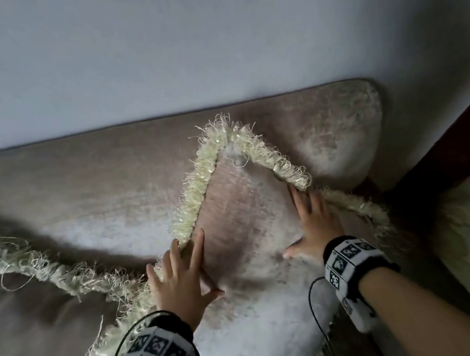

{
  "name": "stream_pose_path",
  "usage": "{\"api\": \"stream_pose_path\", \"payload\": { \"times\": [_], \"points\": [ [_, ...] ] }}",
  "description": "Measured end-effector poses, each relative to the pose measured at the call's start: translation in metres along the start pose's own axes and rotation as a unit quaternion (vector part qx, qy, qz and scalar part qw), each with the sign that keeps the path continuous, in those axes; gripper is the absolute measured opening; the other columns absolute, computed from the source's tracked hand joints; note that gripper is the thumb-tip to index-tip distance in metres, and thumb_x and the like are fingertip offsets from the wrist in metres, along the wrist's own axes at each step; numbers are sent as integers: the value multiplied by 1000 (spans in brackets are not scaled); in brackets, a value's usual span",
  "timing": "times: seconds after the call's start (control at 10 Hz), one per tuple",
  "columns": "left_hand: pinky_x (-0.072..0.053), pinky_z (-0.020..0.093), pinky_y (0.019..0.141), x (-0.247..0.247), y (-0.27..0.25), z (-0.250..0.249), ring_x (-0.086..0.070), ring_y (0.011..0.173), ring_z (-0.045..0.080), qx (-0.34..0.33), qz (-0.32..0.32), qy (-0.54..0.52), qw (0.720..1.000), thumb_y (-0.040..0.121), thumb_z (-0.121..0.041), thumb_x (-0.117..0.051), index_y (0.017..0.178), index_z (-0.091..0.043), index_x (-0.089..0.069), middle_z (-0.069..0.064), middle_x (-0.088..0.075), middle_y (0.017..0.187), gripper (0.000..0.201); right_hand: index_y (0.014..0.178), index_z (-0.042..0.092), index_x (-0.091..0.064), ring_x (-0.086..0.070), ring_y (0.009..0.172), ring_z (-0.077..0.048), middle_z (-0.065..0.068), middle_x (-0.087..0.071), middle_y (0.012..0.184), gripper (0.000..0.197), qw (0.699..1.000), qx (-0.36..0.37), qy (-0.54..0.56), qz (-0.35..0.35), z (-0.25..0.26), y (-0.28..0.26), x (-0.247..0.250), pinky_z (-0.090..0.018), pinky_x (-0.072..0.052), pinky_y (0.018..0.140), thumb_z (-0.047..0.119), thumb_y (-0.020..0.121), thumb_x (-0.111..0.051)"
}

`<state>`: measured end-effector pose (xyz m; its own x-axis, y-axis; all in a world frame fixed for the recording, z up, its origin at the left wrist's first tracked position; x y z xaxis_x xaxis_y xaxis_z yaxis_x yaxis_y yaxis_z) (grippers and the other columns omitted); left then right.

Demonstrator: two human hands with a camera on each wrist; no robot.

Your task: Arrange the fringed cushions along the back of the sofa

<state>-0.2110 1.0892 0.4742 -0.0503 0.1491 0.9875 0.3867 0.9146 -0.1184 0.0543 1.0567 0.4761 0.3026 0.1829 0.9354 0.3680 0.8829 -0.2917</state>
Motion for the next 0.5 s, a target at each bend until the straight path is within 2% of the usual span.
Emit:
{"api": "stream_pose_path", "payload": {
  "times": [0.1,0.2,0.3,0.4,0.5],
  "points": [
    [-45,63,81,3,2,1,-63,98,36,-7,-1,14,1000,22,-74,-76,142,-28,-25,24,-59,118,138,139,34,30,-4,143,-33,-15,-1,154,145,1000,-4,-25,-9,0,-2,-1,-52,-22,113,60,48,-80],
    [-46,62,81,14,-4,3,-65,96,34,-21,-8,22,999,24,-73,-77,138,-28,-32,22,-62,116,131,142,34,24,-7,142,-33,-14,-1,154,140,1000,-16,-17,-9,5,-13,5,-48,-24,112,54,52,-82],
    [-38,62,95,31,-16,4,-58,112,32,-13,-9,21,1000,44,-64,-78,141,-32,-34,17,-57,127,111,147,34,7,-20,139,-32,-11,-11,154,120,1000,-17,20,-12,6,-30,16,-46,-33,108,40,63,-79],
    [-32,59,102,61,-33,7,-57,114,30,-17,-53,13,998,55,-56,-78,138,-30,-41,14,-56,128,95,145,33,-20,-49,121,-26,-9,-35,144,95,997,8,71,-18,12,-49,38,-39,-48,94,28,68,-74],
    [-24,46,109,93,-59,15,-48,123,24,5,-57,-5,998,74,-54,-63,141,-31,-34,4,-49,135,77,136,17,-46,-59,108,-24,-11,-57,127,57,999,30,42,-9,27,-77,64,-26,-46,86,15,82,-64]
  ]
}}
Point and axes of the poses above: each hand's wrist, its own y-axis towards the middle knuckle, its own x-axis out of the back of the hand, z = x × y, the point moved 5 cm from there along y, towards the middle knuckle
